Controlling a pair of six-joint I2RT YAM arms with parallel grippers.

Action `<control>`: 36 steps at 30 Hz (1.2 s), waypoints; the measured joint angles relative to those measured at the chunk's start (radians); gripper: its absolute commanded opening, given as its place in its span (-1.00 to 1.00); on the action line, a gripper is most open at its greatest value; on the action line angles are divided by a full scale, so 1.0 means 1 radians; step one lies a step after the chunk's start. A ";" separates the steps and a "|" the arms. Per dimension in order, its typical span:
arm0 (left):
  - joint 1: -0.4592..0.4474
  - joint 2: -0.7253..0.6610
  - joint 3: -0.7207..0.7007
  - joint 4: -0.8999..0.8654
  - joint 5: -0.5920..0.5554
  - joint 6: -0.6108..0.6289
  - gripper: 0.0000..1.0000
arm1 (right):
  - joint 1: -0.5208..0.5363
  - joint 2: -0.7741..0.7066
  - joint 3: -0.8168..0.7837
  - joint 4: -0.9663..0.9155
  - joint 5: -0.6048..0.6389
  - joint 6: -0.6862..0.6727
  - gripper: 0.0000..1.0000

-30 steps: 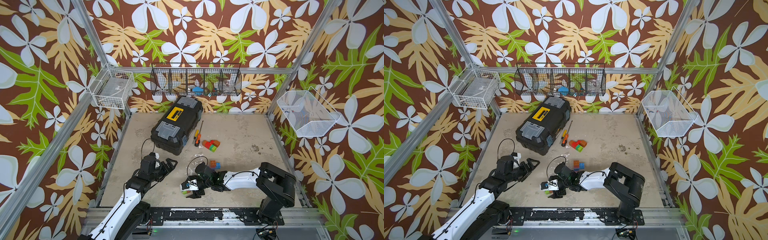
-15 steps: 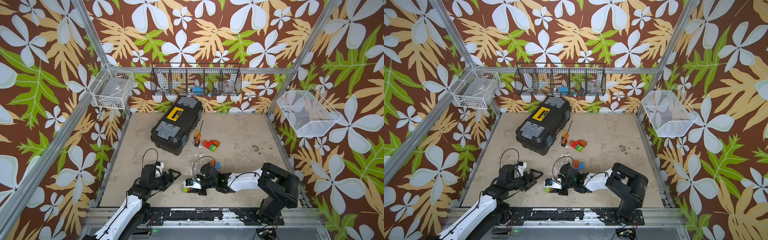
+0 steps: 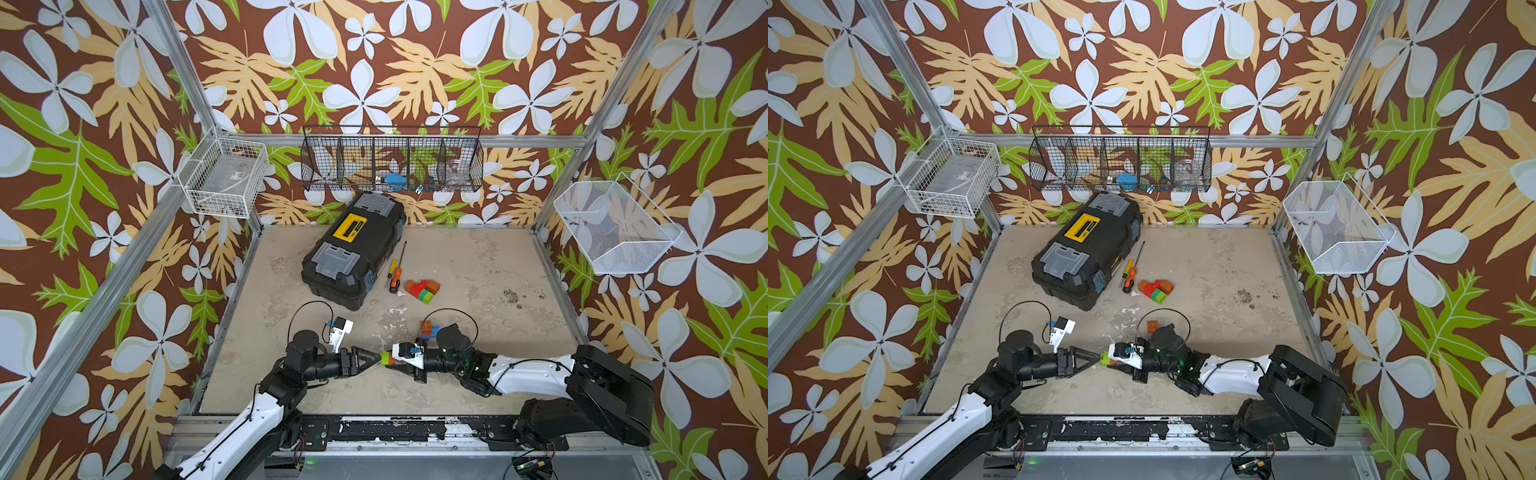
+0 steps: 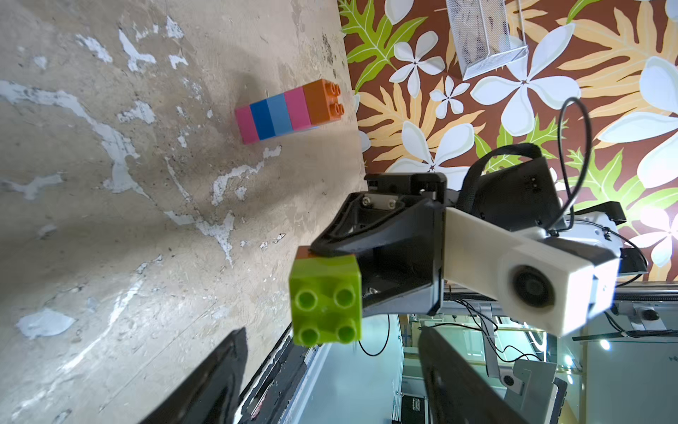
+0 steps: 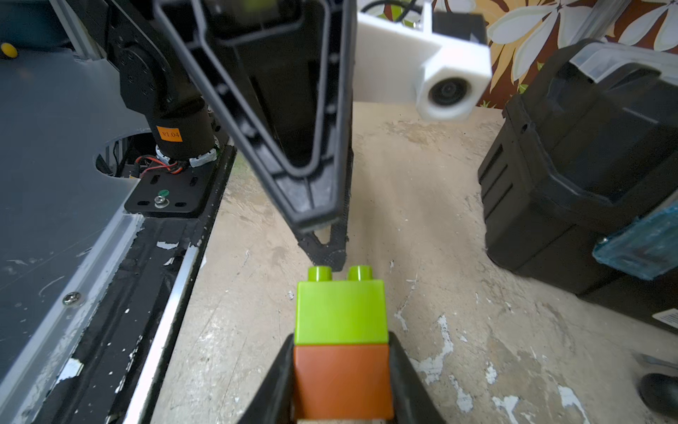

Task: Assemble the letter h with lego
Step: Adjust the lego brick at the center of the board.

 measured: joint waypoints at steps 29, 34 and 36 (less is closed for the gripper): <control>-0.052 0.093 0.022 0.029 -0.051 0.021 -0.75 | 0.058 -0.101 0.092 -0.235 0.058 0.091 0.99; -0.078 0.113 0.082 -0.055 -0.212 0.072 -0.68 | 0.002 -0.272 0.048 -0.332 0.118 0.245 0.99; -0.109 0.154 0.106 -0.087 -0.290 0.084 -0.67 | -0.005 -0.339 0.080 -0.415 0.201 0.330 0.99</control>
